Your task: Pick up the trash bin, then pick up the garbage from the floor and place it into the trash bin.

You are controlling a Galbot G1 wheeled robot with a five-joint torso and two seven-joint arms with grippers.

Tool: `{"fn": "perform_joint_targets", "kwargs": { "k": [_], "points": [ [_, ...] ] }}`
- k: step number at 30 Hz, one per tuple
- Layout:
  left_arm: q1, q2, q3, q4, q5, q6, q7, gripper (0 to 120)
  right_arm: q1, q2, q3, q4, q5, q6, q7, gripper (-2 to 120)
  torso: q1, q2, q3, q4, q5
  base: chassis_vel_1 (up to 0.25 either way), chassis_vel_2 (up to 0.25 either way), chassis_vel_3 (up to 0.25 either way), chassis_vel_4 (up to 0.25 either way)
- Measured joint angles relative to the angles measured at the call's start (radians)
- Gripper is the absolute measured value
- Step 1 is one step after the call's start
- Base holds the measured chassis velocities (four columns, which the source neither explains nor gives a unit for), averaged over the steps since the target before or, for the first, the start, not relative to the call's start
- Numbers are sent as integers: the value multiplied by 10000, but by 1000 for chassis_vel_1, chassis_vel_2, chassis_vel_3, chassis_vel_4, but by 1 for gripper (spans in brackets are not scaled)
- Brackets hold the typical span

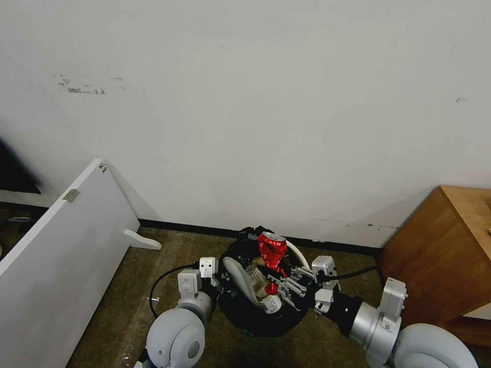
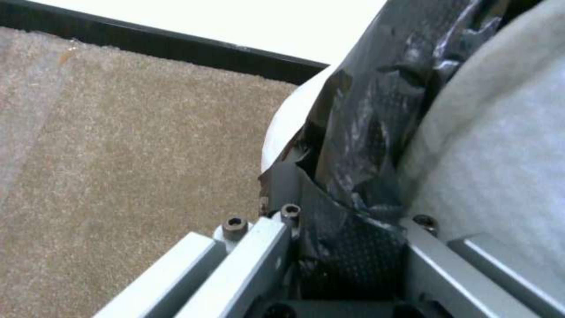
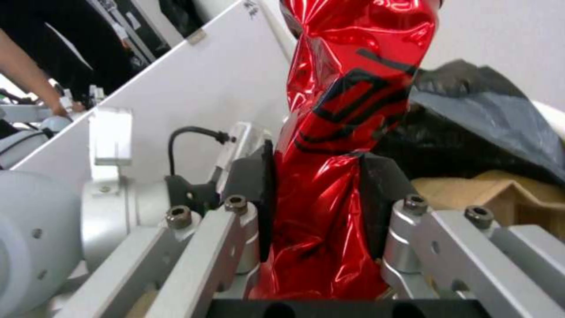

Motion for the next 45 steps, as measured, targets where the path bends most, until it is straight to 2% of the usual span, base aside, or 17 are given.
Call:
{"fn": "perform_joint_targets", "kwargs": {
  "k": [14,29,31,34,37,39,45],
  "points": [
    [-60,-151,5,-6,-44,-1,-53,0,198,160,-468,-430,-127,76,-10,26,0,0,0,0,0,0,0,0,0],
    [99,-93,-81,-178,-143,-6,-113,0,312,433,-852,-907,-419,236,-101,26,0,-1,0,0,0,0,0,0,0],
    [122,-97,-89,-186,-134,-12,-109,0,327,444,-870,-935,-425,247,-102,31,0,0,0,0,0,0,0,0,0],
    [152,-77,-113,-227,-133,-21,-100,0,350,497,-915,-1014,-447,280,-103,48,0,0,0,0,0,0,0,0,0],
    [155,-72,-115,-243,-135,-23,-96,0,360,530,-942,-1043,-459,289,-101,53,0,-1,0,0,0,0,0,0,0],
    [170,-73,-112,-263,-138,-25,-87,0,376,606,-1005,-1110,-506,305,-100,63,0,-1,0,0,0,0,0,0,0],
    [203,-78,-100,-284,-134,-25,-62,0,418,681,-1055,-1195,-556,321,-93,75,0,-1,-1,0,0,0,0,0,0]
  ]
}}
